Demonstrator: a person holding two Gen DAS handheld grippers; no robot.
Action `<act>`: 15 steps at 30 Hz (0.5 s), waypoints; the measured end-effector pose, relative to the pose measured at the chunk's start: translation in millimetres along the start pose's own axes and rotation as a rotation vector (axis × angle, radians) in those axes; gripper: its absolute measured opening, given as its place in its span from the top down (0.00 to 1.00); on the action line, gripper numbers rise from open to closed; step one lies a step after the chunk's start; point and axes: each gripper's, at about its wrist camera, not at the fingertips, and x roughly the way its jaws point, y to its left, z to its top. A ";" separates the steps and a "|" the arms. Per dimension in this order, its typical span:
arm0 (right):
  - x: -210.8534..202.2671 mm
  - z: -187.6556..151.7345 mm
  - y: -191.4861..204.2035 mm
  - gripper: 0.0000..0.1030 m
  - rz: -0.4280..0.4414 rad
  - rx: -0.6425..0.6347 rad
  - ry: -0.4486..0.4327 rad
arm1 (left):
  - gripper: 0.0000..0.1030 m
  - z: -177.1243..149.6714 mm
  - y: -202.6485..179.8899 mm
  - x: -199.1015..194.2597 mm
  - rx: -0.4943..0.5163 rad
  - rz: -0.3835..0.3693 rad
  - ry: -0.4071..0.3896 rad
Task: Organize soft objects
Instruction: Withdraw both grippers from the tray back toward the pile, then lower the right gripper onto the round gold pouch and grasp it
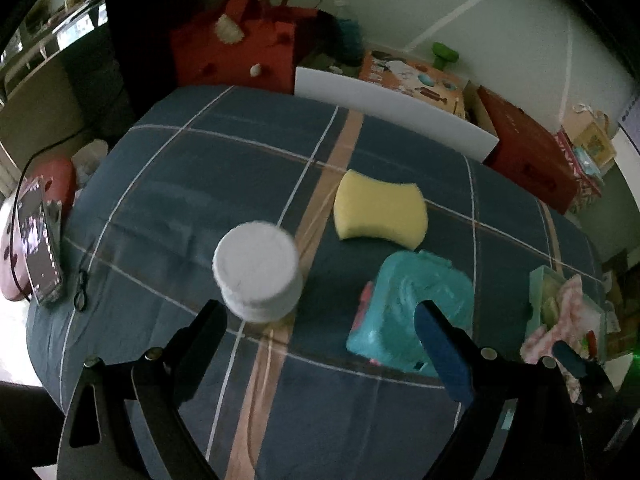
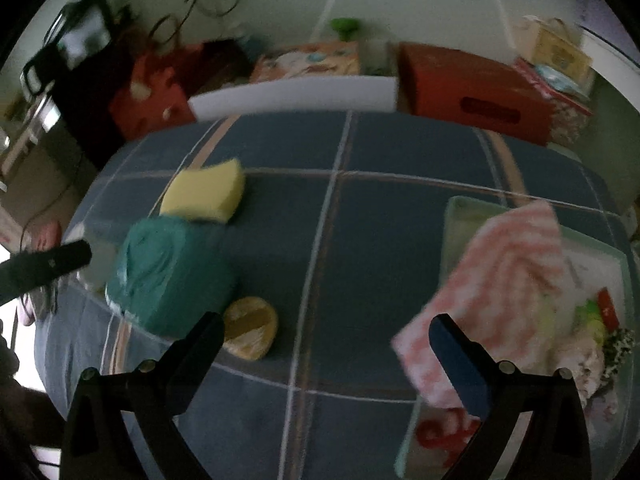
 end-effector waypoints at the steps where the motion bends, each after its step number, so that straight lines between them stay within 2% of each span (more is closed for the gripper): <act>1: 1.4 -1.2 3.9 0.00 0.000 -0.014 0.005 | 0.08 -1.1 2.5 1.1 -0.005 -0.003 0.007; 5: 15.5 -9.0 24.6 0.00 -0.001 -0.098 0.050 | 0.08 0.2 15.0 2.1 -0.044 -0.006 0.010; 10: 36.4 -15.8 35.0 0.01 0.007 -0.140 0.098 | 0.08 2.8 25.3 0.4 -0.072 -0.014 0.002; 15: 52.9 -19.7 39.4 0.12 0.003 -0.168 0.135 | 0.08 4.2 31.0 5.1 -0.090 -0.016 0.013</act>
